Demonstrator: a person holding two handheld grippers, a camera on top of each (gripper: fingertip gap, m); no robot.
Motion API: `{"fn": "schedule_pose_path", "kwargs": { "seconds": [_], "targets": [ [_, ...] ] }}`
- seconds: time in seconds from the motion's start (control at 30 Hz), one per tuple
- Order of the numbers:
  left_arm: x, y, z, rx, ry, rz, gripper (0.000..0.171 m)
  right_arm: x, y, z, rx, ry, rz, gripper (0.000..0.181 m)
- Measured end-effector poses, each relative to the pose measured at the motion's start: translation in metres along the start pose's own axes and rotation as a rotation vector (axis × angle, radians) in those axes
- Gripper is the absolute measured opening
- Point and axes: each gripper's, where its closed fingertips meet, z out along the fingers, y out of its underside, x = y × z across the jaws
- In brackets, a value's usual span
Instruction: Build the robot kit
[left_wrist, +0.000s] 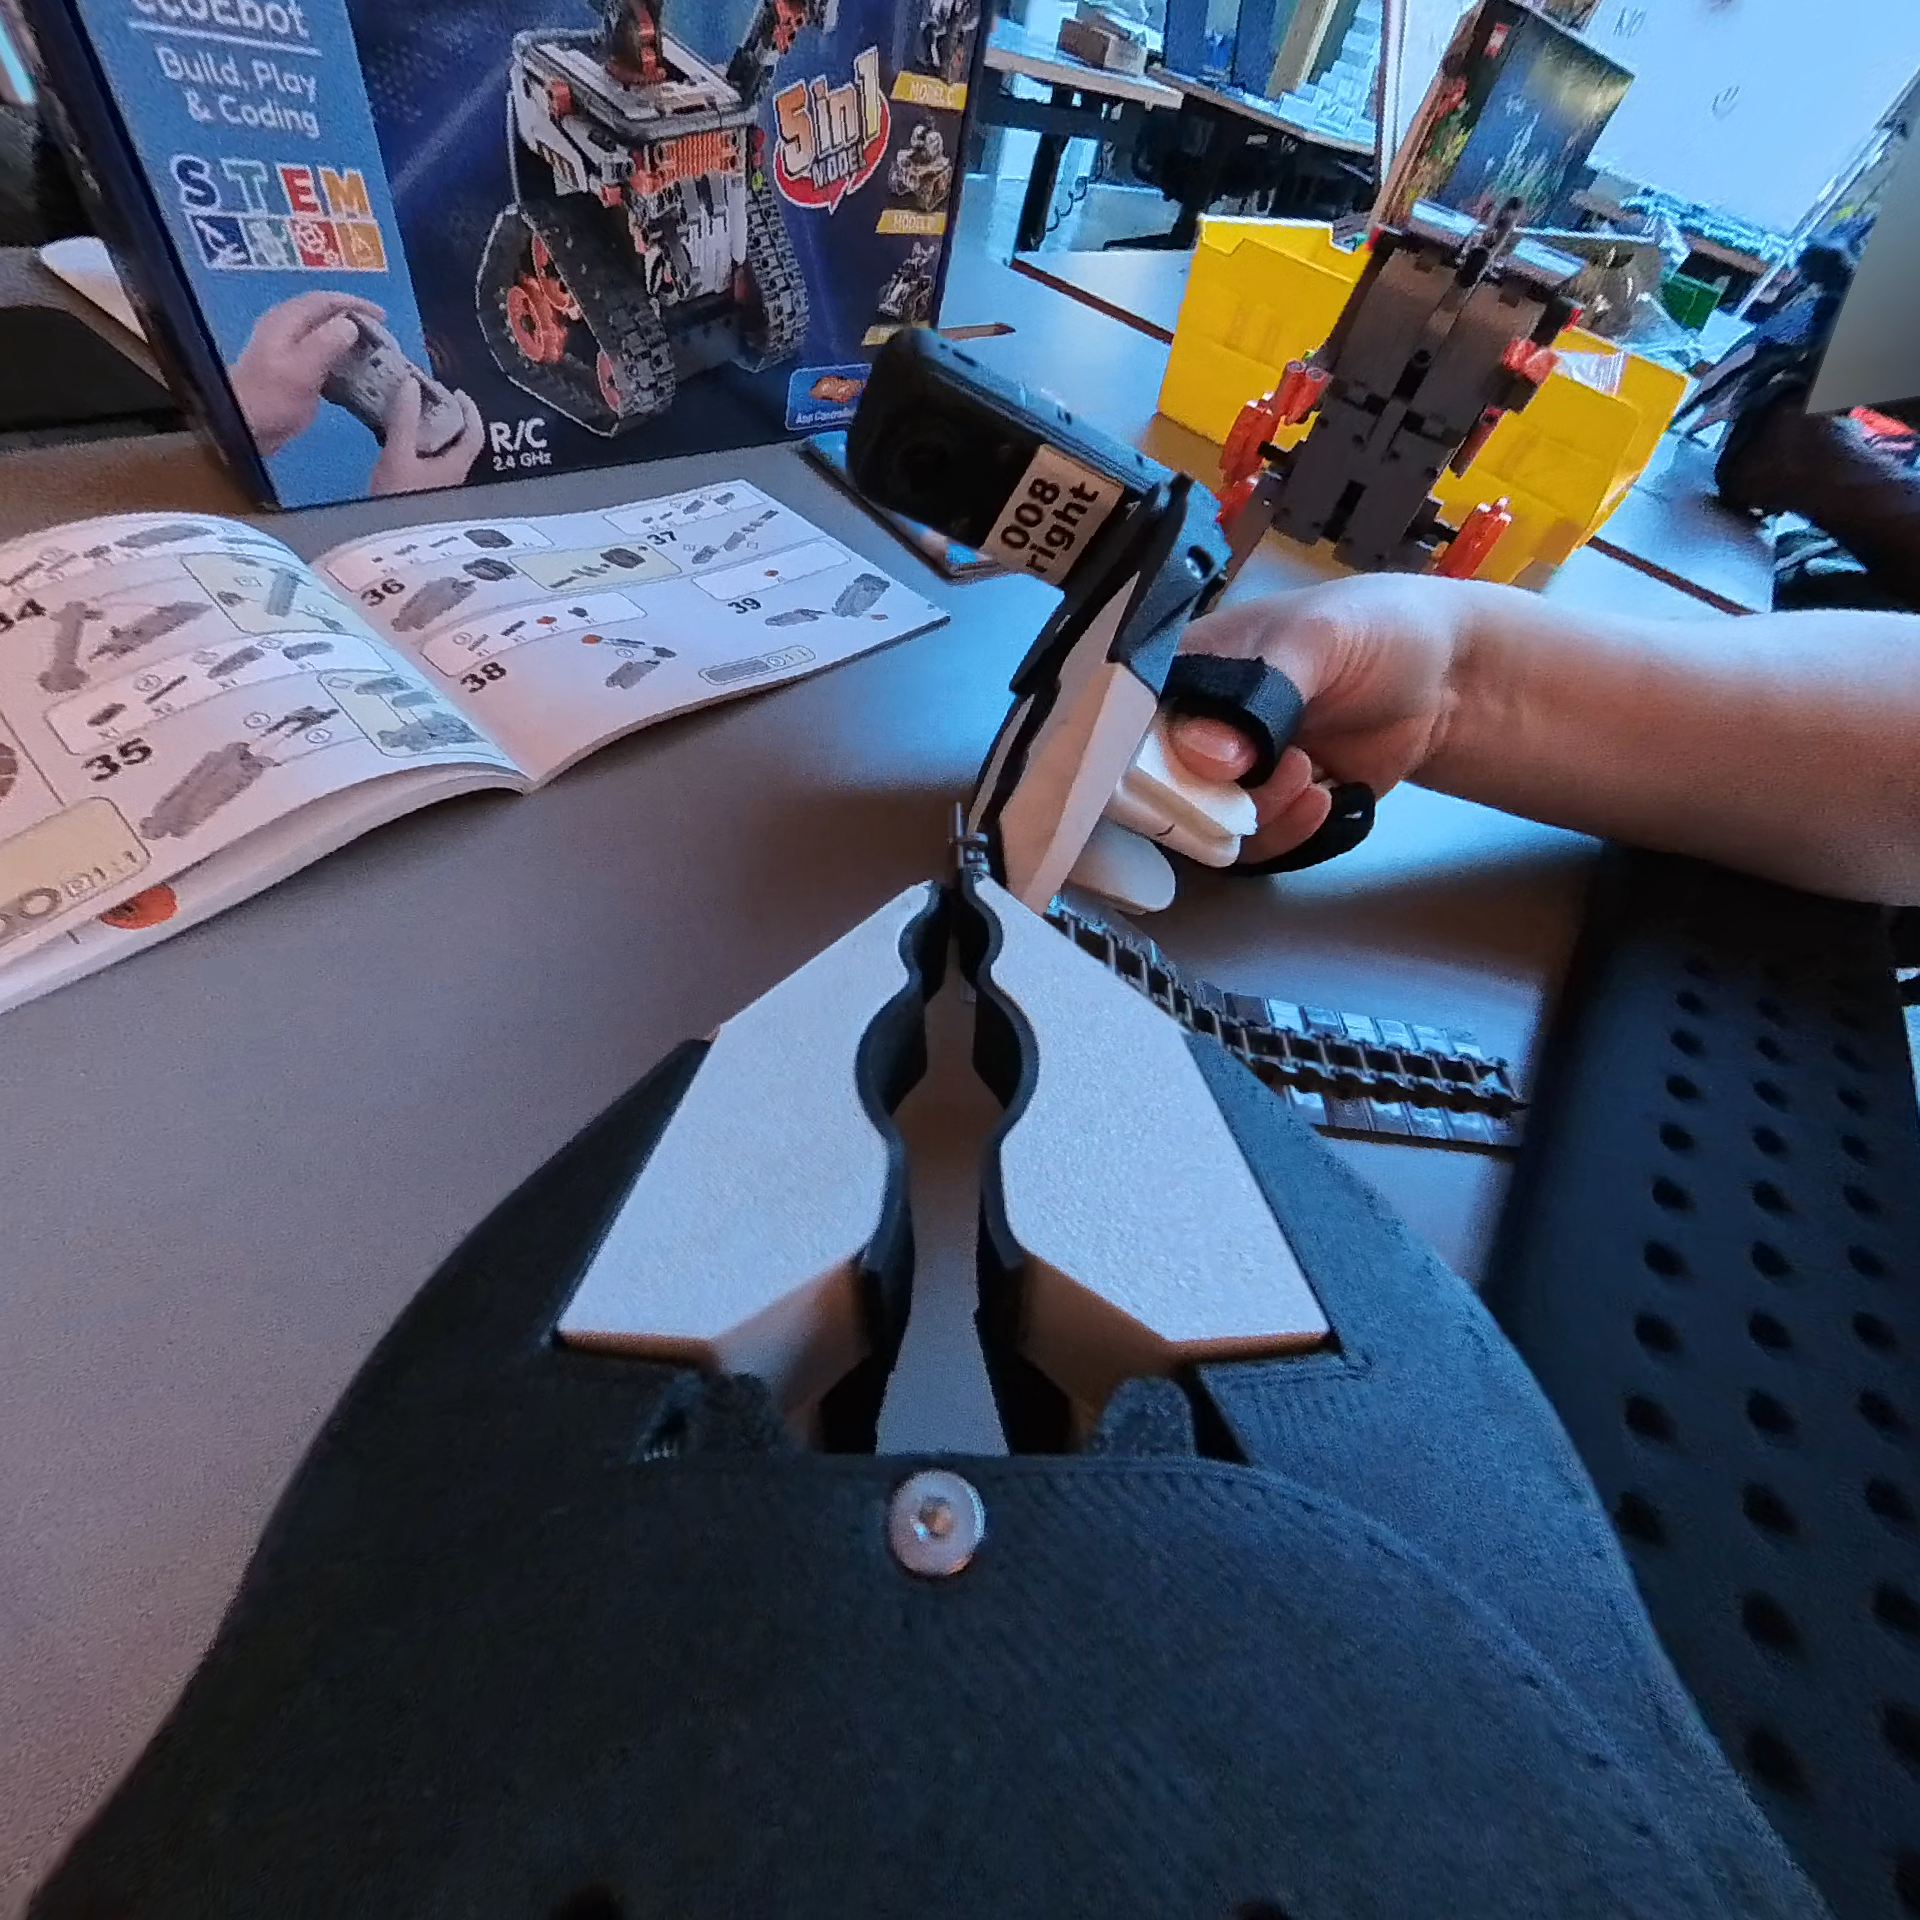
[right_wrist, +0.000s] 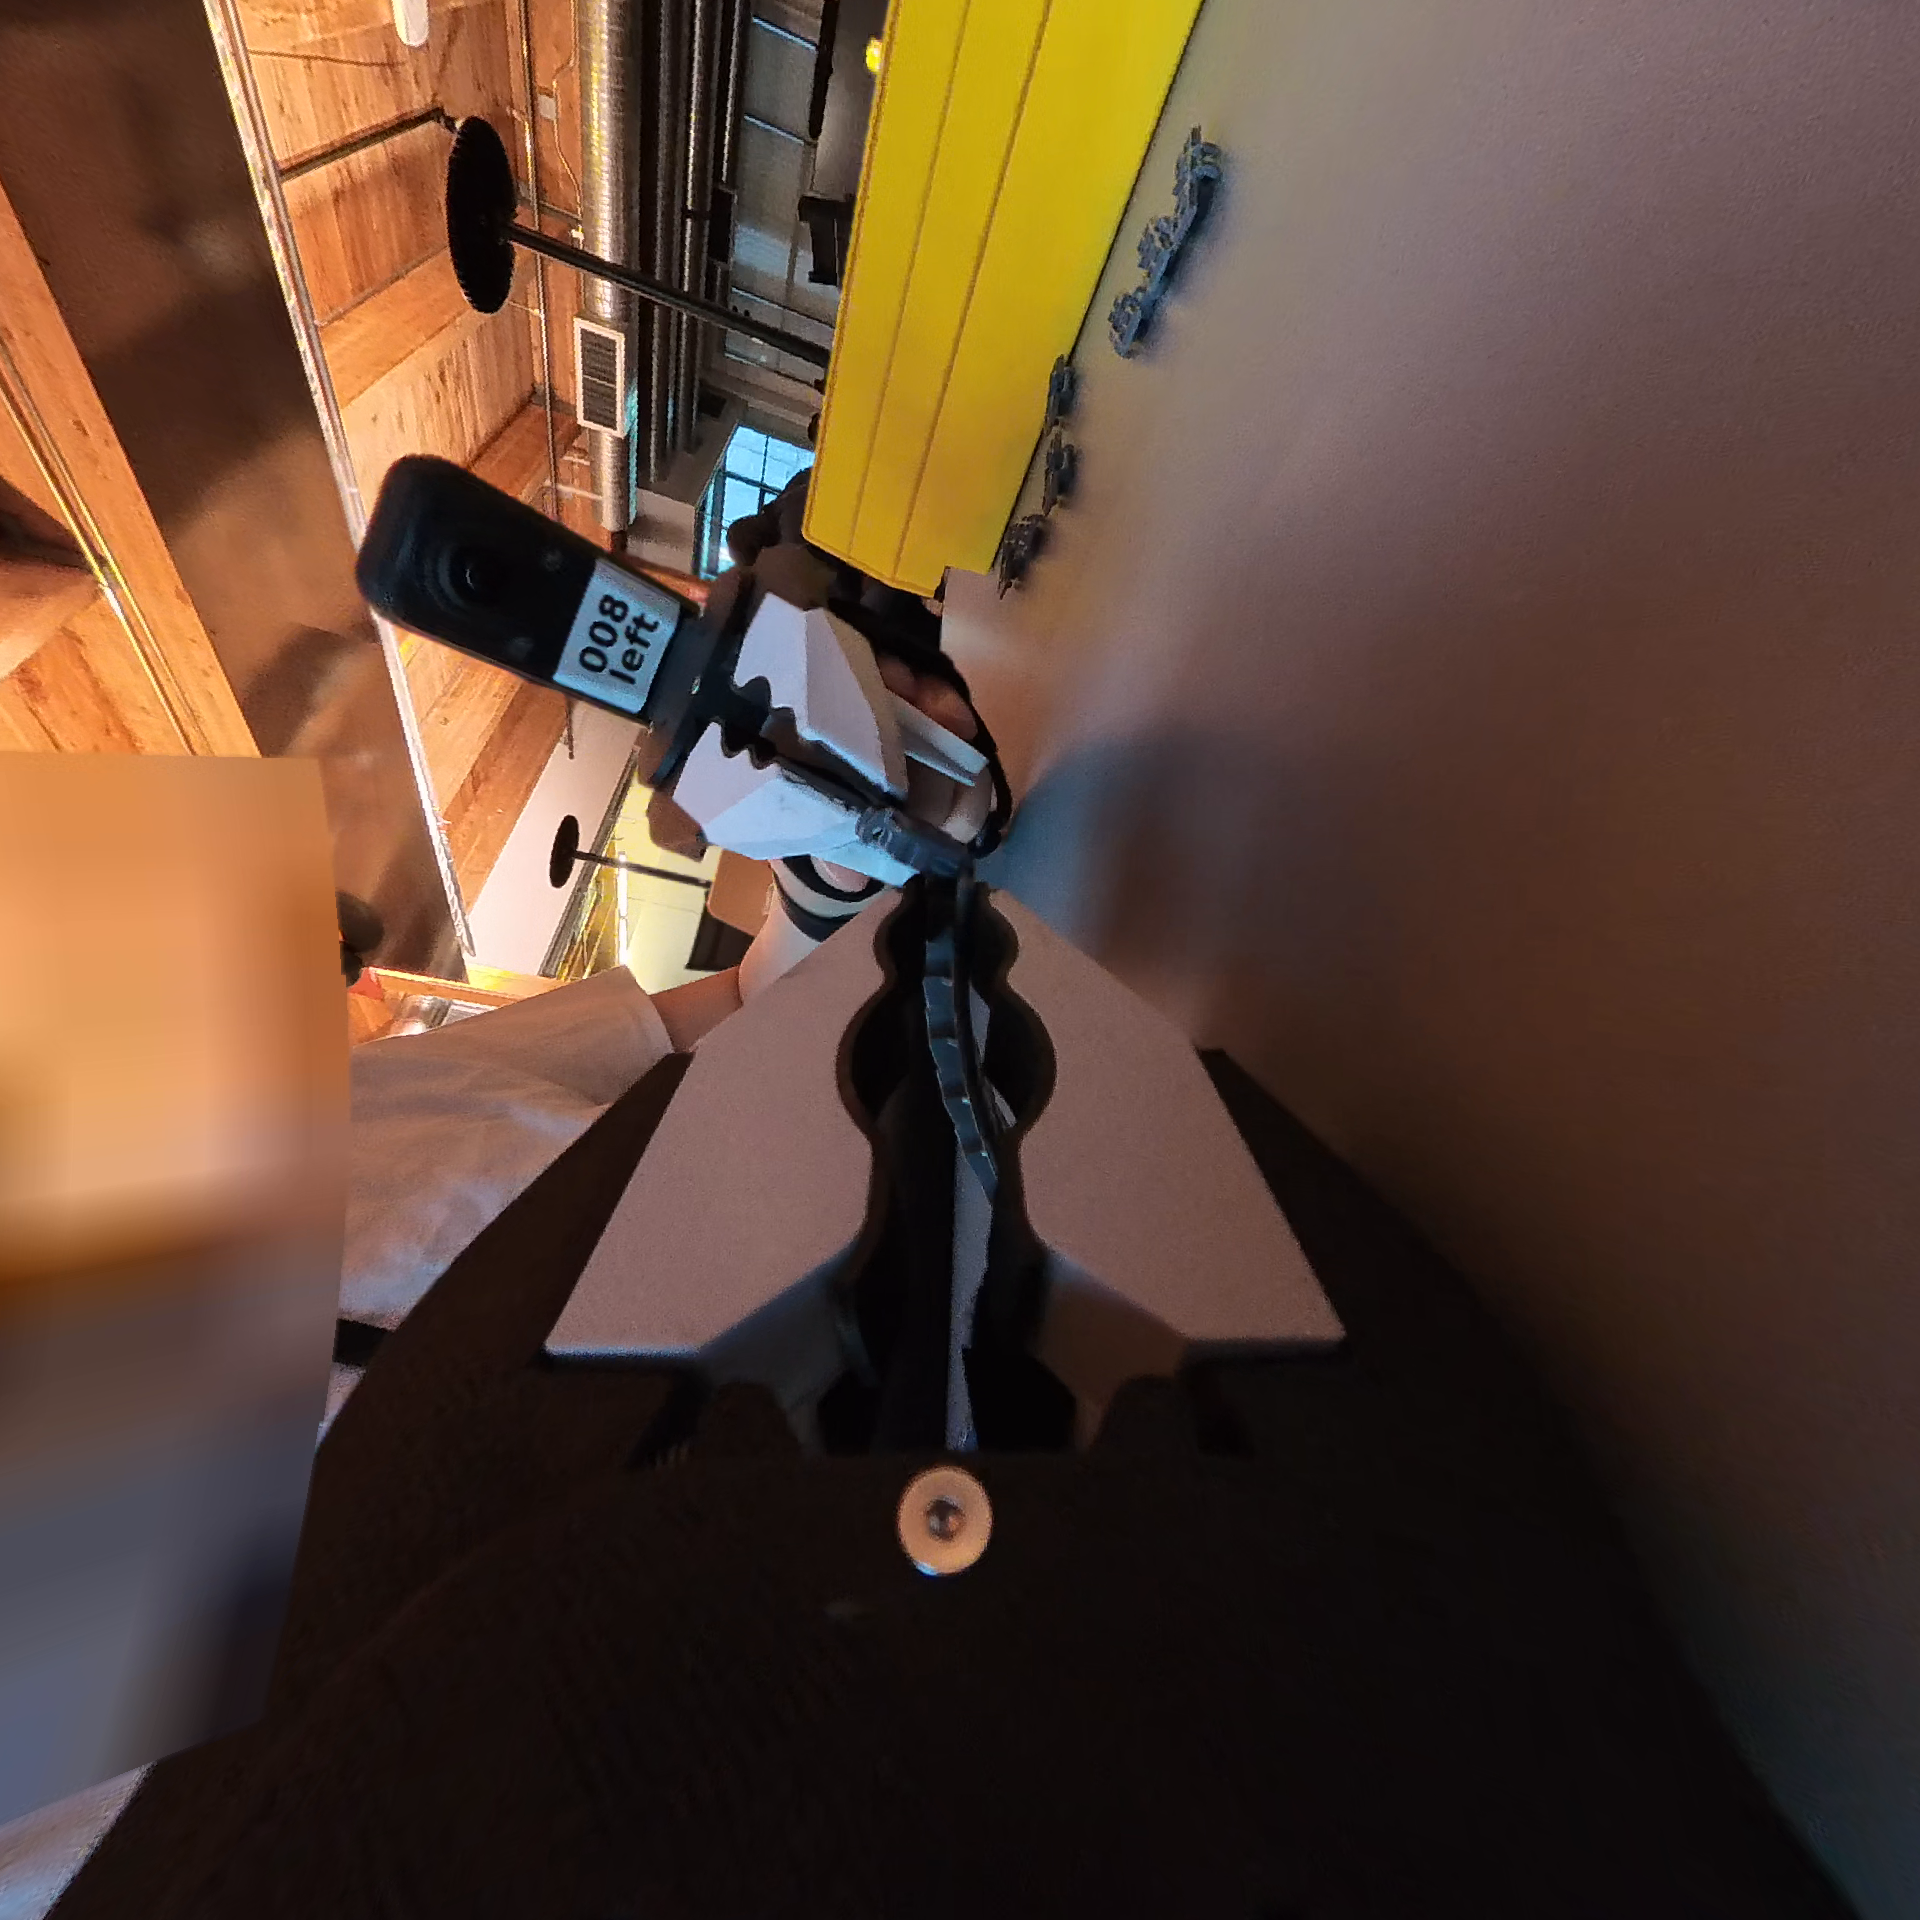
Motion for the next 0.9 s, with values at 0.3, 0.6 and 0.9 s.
{"fn": "schedule_pose_path", "kwargs": {
  "seconds": [0.3,0.6,0.9],
  "targets": [
    [0.002,0.0,0.0,0.008,-0.02,0.059,0.0,-0.004,-0.005,-0.004,0.049,-0.011,-0.008,0.003],
    [0.005,0.001,0.003,0.011,-0.066,0.129,0.002,-0.004,-0.007,-0.005,0.065,-0.015,0.01,0.003],
    [0.002,-0.008,0.002,0.056,-0.065,0.086,0.001,-0.008,-0.011,-0.005,0.069,-0.064,0.015,0.005]
  ]
}}
